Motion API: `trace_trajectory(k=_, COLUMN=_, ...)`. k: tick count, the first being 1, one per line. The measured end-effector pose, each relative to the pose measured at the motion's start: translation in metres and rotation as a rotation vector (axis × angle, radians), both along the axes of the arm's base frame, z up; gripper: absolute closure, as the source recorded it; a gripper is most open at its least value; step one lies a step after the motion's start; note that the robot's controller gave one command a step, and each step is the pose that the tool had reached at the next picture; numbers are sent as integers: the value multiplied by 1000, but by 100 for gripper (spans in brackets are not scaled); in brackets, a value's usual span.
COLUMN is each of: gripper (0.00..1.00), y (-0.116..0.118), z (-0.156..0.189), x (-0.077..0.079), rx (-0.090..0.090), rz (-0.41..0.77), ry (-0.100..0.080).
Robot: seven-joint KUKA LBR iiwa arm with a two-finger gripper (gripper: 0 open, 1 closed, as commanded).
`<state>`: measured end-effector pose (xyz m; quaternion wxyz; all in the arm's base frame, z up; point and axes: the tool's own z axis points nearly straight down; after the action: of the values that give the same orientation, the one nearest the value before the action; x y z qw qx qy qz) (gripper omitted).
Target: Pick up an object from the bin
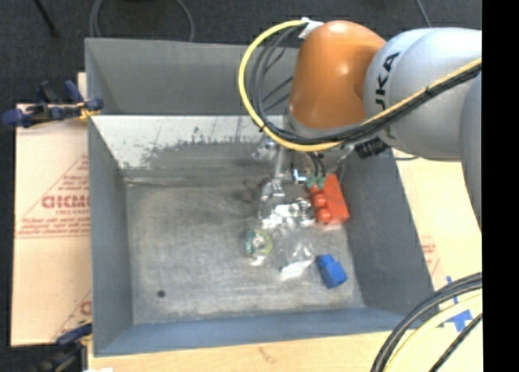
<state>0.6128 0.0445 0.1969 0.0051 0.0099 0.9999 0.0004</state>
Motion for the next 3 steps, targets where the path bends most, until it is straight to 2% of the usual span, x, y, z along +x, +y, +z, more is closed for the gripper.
trace_trajectory(k=1, gripper=0, y=-31, z=-80, x=-11, rx=-1, rz=-82, ry=14)
trace_trajectory(k=2, gripper=0, y=-59, z=-116, x=15, rx=-2, rz=164, ry=-6)
trace_trajectory(k=3, gripper=0, y=-69, z=-96, x=34, rx=-3, rz=223, ry=3)
